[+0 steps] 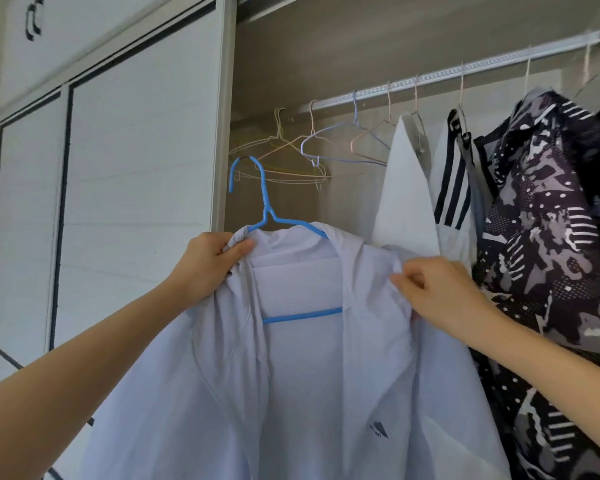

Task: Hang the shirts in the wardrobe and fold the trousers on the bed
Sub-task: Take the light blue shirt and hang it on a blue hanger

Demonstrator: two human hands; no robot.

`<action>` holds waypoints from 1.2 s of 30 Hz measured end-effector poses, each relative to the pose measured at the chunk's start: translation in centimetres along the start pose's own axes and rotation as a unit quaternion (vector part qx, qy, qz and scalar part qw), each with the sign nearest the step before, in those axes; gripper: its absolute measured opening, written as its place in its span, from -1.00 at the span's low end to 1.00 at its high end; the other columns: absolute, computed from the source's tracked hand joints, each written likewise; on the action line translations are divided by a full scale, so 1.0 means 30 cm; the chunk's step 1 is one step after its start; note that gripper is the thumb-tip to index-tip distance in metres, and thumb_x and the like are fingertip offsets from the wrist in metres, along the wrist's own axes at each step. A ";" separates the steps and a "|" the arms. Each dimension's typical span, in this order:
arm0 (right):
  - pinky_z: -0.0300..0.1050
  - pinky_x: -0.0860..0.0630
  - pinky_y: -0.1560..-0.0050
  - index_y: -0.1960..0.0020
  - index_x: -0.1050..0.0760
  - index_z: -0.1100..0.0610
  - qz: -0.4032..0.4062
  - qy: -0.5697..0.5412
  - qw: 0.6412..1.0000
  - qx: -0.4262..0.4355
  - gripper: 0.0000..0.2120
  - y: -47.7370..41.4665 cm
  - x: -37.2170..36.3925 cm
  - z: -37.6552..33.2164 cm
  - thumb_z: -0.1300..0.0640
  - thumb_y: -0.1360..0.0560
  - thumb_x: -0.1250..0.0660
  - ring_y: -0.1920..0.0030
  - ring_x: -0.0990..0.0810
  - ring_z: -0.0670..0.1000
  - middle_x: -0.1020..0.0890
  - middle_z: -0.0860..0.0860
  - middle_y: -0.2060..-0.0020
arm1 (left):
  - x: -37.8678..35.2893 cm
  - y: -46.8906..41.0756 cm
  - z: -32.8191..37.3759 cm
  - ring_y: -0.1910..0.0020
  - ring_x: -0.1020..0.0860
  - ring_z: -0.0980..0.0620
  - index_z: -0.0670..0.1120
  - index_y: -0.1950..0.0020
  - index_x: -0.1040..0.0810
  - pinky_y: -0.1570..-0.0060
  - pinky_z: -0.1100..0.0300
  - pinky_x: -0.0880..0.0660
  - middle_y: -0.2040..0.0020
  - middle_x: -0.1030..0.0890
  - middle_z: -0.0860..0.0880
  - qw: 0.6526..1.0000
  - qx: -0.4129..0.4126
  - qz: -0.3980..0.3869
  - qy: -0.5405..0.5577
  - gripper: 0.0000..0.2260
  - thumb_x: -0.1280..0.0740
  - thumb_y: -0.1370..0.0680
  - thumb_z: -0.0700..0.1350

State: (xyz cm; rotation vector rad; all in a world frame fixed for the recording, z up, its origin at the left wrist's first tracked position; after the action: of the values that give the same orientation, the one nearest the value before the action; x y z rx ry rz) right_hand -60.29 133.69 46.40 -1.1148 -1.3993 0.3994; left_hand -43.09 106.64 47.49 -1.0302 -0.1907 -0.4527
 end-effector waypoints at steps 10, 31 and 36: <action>-0.14 -0.42 -0.20 -0.05 -0.56 0.22 -0.226 -0.153 0.962 0.017 -0.54 -0.147 -0.032 -0.091 -0.12 -0.64 -0.06 0.00 -0.59 -0.10 -0.67 0.04 0.02 | -0.061 0.025 0.071 0.47 -0.25 0.17 -0.10 0.38 -0.27 0.42 0.32 -0.22 0.50 -0.28 0.10 0.994 -0.072 -0.069 0.036 -0.59 -0.33 -0.59 -0.04; -0.26 -0.05 0.46 0.37 -0.28 0.19 -0.067 -0.140 0.987 -0.031 -0.58 -0.154 0.293 -0.004 0.04 -0.55 -0.35 0.44 -0.13 -0.06 -0.14 -0.04 0.48 | -0.090 -0.159 0.096 0.39 -0.36 0.07 -0.09 0.38 -0.35 0.32 0.23 -0.32 0.46 -0.41 0.09 0.997 -0.024 -0.068 -0.034 -0.57 -0.27 -0.59 0.13; -0.17 -0.37 0.16 0.15 -0.57 0.35 -0.121 -0.154 0.973 -0.124 -0.60 -0.134 0.376 0.063 -0.03 -0.53 -0.36 0.24 -0.48 -0.01 -0.56 0.16 0.30 | -0.152 -0.201 0.130 0.32 -0.42 0.05 -0.02 0.32 -0.34 0.27 0.16 -0.34 0.36 -0.47 0.04 0.995 -0.033 -0.023 -0.096 -0.64 -0.19 -0.63 0.11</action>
State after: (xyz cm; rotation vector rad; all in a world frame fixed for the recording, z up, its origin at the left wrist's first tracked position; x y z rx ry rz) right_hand -61.17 141.47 55.67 -1.0961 -1.8777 0.2312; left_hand -49.65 108.62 52.54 -1.1369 -0.3743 -0.4036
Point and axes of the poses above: each hand's wrist, its own y-axis away from the middle knuckle, its own x-axis out of the back of the hand, z = x × y, the point moved 5 cm from there along -y, towards the middle knuckle
